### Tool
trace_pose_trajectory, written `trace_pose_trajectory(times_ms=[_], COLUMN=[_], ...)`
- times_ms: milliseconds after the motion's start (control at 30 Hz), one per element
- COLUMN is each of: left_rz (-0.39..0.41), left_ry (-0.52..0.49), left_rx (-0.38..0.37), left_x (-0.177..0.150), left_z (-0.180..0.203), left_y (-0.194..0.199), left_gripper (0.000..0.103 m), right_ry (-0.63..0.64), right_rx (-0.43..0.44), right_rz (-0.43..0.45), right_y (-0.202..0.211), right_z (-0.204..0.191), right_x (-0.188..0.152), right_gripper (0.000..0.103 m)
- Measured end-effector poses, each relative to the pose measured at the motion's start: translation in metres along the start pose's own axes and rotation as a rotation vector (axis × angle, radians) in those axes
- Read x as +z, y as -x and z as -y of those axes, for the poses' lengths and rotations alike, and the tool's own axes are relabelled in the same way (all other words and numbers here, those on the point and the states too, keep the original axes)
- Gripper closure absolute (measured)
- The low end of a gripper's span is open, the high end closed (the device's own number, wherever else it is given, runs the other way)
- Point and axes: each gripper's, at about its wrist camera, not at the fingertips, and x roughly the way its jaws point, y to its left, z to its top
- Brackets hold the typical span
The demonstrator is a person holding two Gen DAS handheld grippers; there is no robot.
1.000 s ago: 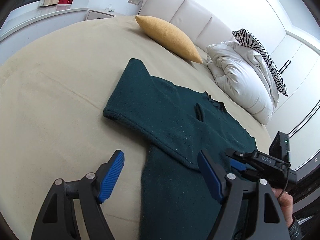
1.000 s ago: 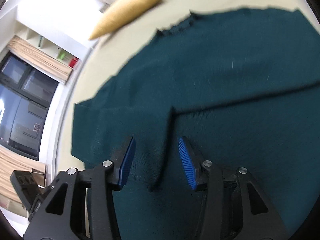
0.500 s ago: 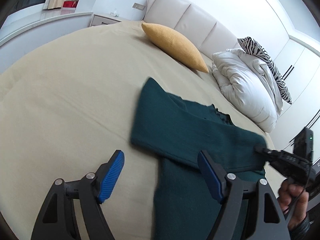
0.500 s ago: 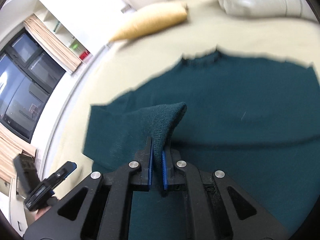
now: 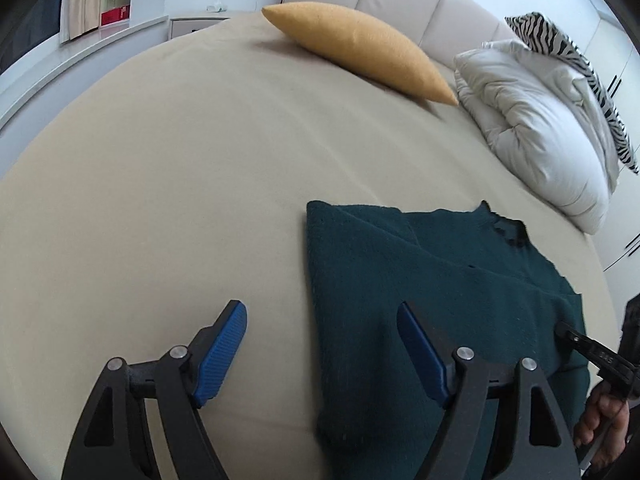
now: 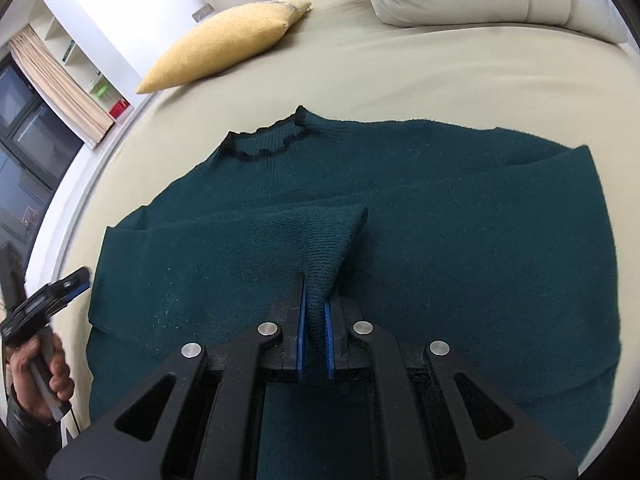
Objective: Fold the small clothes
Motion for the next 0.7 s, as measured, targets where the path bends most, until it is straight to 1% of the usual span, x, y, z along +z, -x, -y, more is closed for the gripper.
trace_pose_trajectory(times_ms=[33,67,100,133,167,233,267,400,433,467,500,533,567,667,700], left_rz=[-0.003,-0.001,0.003,0.004,-0.003,-0.004,0.002,0.018,0.021,0.025,0.030,0.036,0.041,0.042,0.045], left_ry=[0.002,-0.001,-0.011,-0.021,-0.029,-0.038,-0.046,-0.043,-0.061,-0.081,-0.092,-0.094,-0.099,-0.085,-0.074], left_rx=[0.004,0.012,0.025,0.035,0.031,0.032,0.035,0.022,0.028,0.035,0.036,0.033,0.030,0.010,0.014], left_x=[0.000,0.000,-0.001,-0.001,-0.002,0.000,0.002,0.004,0.002,0.000,-0.001,-0.001,0.000,0.000,-0.001], left_z=[0.001,0.001,0.003,0.004,0.006,0.007,0.008,0.002,0.001,0.001,0.000,0.001,0.002,-0.003,-0.005], left_y=[-0.005,-0.007,-0.009,-0.011,-0.014,-0.017,-0.016,-0.015,-0.021,-0.026,-0.031,-0.029,-0.027,-0.019,-0.013], left_gripper=[0.027,0.034,0.053,0.064,0.082,0.090,0.093,0.094,0.094,0.094,0.093,0.093,0.094,0.088,0.086], right_ry=[-0.013,-0.025,-0.034,-0.037,-0.037,-0.034,-0.029,-0.049,-0.065,-0.103,-0.143,-0.188,-0.210,-0.164,-0.161], right_rx=[0.010,0.021,0.029,0.030,0.029,0.032,0.025,0.034,0.038,0.041,0.059,0.098,0.120,0.068,0.066], right_rz=[0.007,0.010,0.014,0.019,0.018,0.009,0.007,0.024,0.026,0.008,-0.005,0.006,0.027,0.036,0.037], right_y=[0.002,0.003,0.005,0.008,0.007,0.011,0.004,0.011,0.008,-0.003,-0.013,-0.020,-0.018,-0.010,-0.008], right_z=[0.003,0.006,0.009,0.010,0.010,0.014,0.015,0.018,0.022,0.032,0.042,0.051,0.055,0.041,0.039], right_x=[0.001,0.003,0.004,0.006,0.005,0.002,0.007,0.007,0.006,0.003,0.000,-0.004,-0.008,-0.007,-0.006], right_gripper=[0.096,0.096,0.096,0.096,0.096,0.097,0.097,0.097,0.097,0.097,0.097,0.098,0.098,0.096,0.096])
